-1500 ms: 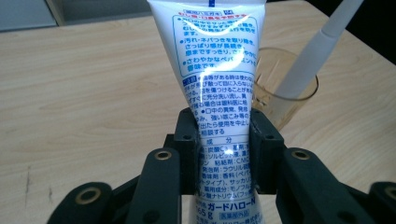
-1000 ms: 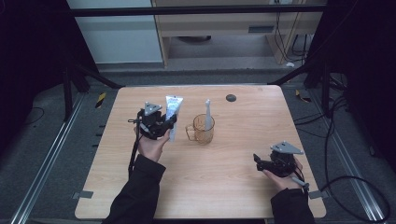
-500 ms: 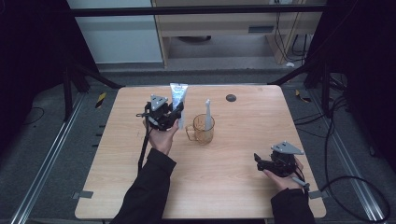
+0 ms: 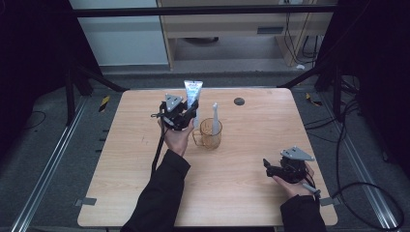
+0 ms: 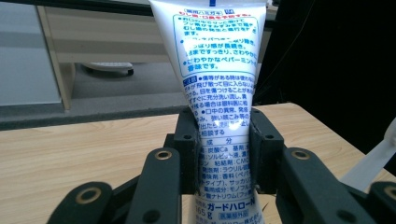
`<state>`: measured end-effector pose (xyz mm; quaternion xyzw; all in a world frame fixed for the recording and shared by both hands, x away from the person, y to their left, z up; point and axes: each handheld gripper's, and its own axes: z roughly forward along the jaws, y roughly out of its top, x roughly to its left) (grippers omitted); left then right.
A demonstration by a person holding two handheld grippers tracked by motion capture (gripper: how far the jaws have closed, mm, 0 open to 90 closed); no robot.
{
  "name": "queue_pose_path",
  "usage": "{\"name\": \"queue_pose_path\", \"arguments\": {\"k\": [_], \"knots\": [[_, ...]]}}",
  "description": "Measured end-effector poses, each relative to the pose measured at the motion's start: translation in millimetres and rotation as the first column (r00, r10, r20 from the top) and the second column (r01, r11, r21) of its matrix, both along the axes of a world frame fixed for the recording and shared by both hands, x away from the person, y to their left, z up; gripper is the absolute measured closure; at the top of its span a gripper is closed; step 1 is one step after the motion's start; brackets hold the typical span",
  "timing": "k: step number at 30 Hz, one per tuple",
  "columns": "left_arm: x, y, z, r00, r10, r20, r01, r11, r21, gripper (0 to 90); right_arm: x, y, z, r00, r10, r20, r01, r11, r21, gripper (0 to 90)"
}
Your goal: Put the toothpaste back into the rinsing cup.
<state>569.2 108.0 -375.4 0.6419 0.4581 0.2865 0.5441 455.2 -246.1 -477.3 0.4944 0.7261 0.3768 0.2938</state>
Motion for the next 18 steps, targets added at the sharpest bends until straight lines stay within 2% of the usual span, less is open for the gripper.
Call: {"name": "queue_pose_path", "arguments": {"k": [10, 18], "knots": [[4.5, -12.2, -1.7, 0.9997, -0.02, 0.01, 0.02, 0.9993, -0.031, 68.8, 0.6, -0.3, -1.0, 1.0, -0.001, 0.002, 0.001, 1.0, -0.003, 15.6], [7.8, -21.1, -7.2, 0.9991, -0.038, 0.019, 0.039, 0.9989, -0.027, 68.8, 0.7, 0.2, -1.3, 1.0, 0.001, 0.003, -0.001, 1.0, -0.004, 15.5]]}}
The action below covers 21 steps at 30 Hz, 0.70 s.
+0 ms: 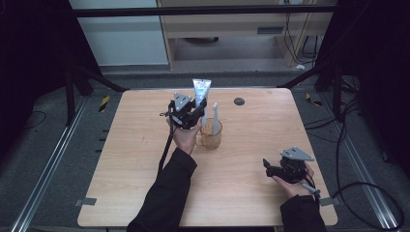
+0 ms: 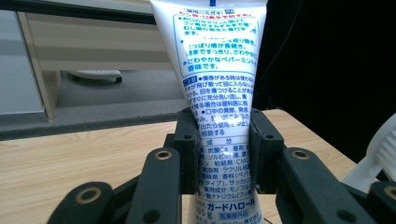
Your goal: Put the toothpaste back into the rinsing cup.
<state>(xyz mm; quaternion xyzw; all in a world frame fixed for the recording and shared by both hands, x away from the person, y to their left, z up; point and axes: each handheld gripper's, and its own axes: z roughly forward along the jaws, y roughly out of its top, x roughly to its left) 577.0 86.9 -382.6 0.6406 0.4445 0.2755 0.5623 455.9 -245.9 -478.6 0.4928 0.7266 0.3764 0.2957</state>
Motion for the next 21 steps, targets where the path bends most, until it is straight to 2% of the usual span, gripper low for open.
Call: {"name": "queue_pose_path", "arguments": {"k": [10, 21], "knots": [[6.7, -12.5, -13.9, 0.9998, -0.016, -0.009, 0.016, 0.9998, 0.013, 68.8, 0.0, -0.3, -0.2, 1.0, 0.002, 0.001, -0.002, 1.0, -0.001, 15.5], [9.6, -16.3, -25.8, 0.9993, -0.027, -0.024, 0.028, 0.9995, 0.016, 68.8, -0.1, -0.5, -0.4, 1.0, 0.002, 0.003, -0.002, 1.0, -0.004, 15.5]]}}
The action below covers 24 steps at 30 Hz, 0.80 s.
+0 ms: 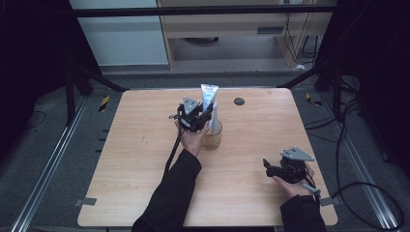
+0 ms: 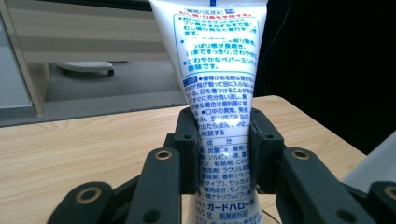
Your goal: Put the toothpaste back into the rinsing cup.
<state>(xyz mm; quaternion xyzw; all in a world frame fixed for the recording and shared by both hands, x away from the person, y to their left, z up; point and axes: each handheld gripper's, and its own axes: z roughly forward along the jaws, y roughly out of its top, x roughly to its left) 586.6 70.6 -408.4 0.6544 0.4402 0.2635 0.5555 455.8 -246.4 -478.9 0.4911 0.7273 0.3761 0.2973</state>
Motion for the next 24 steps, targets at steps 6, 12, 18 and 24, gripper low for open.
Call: {"name": "queue_pose_path", "arguments": {"k": [6, 12, 18, 24], "knots": [[-0.6, -1.1, -6.3, 0.9999, -0.008, -0.008, 0.008, 0.9999, 0.013, 68.7, 0.2, 0.4, -0.2, 1.0, 0.002, 0.001, -0.002, 1.0, -0.001, 15.5], [-2.4, -3.4, -14.8, 0.9995, -0.027, -0.018, 0.028, 0.9988, 0.039, 68.0, 0.2, 0.5, -0.4, 1.0, 0.004, 0.001, -0.004, 1.0, -0.004, 15.5], [-3.4, -6.0, -22.4, 0.9982, -0.045, -0.04, 0.048, 0.996, 0.076, 66.6, 0.2, 0.1, -0.2, 1.0, 0.002, 0.001, -0.002, 1.0, -0.005, 15.5], [-5.2, -2.8, -22.8, 0.9974, -0.056, -0.045, 0.06, 0.9948, 0.083, 63.8, 0.3, 0.6, -0.3, 1.0, 0.003, 0.0, -0.003, 1.0, -0.004, 15.5]]}}
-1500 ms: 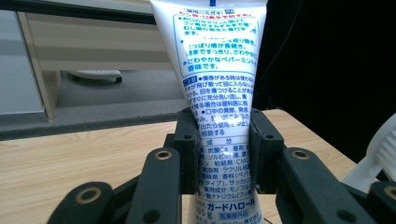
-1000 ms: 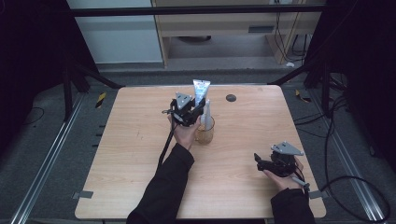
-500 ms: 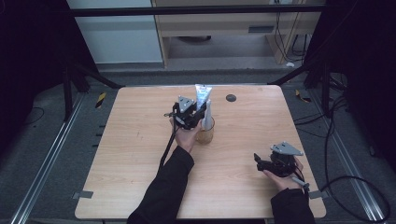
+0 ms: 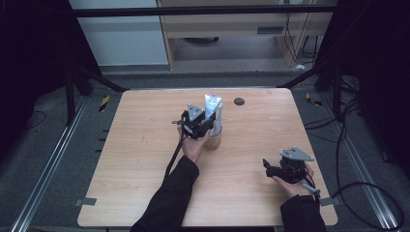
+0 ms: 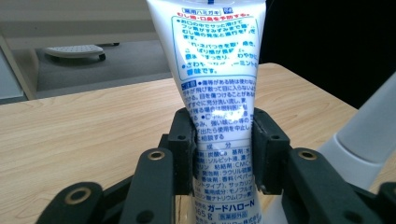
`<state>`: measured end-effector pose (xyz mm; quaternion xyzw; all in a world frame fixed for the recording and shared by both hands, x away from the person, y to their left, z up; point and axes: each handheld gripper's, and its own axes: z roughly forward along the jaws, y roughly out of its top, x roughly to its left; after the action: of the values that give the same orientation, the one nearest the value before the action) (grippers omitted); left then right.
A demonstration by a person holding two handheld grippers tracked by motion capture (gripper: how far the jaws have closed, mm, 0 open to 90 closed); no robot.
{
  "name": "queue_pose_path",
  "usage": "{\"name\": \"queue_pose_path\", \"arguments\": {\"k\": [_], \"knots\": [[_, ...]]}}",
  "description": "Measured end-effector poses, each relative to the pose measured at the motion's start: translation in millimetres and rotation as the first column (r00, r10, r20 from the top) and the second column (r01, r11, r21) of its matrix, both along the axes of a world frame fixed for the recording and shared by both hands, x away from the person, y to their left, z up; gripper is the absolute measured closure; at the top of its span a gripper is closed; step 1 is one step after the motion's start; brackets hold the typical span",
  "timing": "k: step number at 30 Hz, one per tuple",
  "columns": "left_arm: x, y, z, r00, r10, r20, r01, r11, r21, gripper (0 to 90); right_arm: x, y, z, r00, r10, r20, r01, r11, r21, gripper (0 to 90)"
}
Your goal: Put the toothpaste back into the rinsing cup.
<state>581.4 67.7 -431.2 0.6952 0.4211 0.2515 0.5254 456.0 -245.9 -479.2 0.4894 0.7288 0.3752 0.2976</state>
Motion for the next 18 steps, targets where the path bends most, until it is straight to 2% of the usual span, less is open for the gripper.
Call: {"name": "queue_pose_path", "arguments": {"k": [3, 7, 9, 10, 11, 13, 18], "knots": [[-2.2, 2.1, 0.6, 1.0, 0.001, -0.007, -0.001, 0.9999, 0.014, 57.6, -0.2, 0.5, 0.1, 1.0, -0.001, -0.001, 0.001, 1.0, 0.001, 15.4], [-4.3, 8.5, -3.1, 0.9991, -0.015, -0.039, 0.016, 0.9992, 0.036, 53.1, -0.3, 1.4, 0.4, 1.0, 0.001, 0.0, -0.001, 1.0, -0.001, 15.4], [-5.4, 11.2, -5.2, 0.9986, -0.019, -0.048, 0.021, 0.9986, 0.048, 47.1, -0.2, 1.9, 0.2, 1.0, 0.003, -0.001, -0.003, 1.0, 0.0, 15.4], [-7.5, 15.3, -5.3, 0.9989, -0.031, -0.035, 0.032, 0.9992, 0.025, 44.8, 0.0, 1.9, 0.0, 1.0, 0.002, -0.001, -0.002, 1.0, -0.001, 15.4], [-8.8, 17.4, -4.1, 0.9992, -0.032, -0.026, 0.033, 0.9992, 0.021, 45.4, 0.1, 1.8, 0.0, 1.0, 0.002, 0.0, -0.002, 1.0, -0.002, 15.4], [-11.8, 22.1, 1.4, 0.9995, -0.032, 0.001, 0.032, 0.9992, 0.023, 47.3, -0.1, 1.8, 0.2, 1.0, 0.0, 0.0, 0.0, 1.0, -0.002, 15.4], [-23.5, 36.0, 20.8, 0.9983, -0.035, 0.046, 0.034, 0.9991, 0.025, 42.4, -0.4, 2.2, 0.6, 1.0, 0.001, 0.003, -0.001, 1.0, -0.002, 15.2]]}}
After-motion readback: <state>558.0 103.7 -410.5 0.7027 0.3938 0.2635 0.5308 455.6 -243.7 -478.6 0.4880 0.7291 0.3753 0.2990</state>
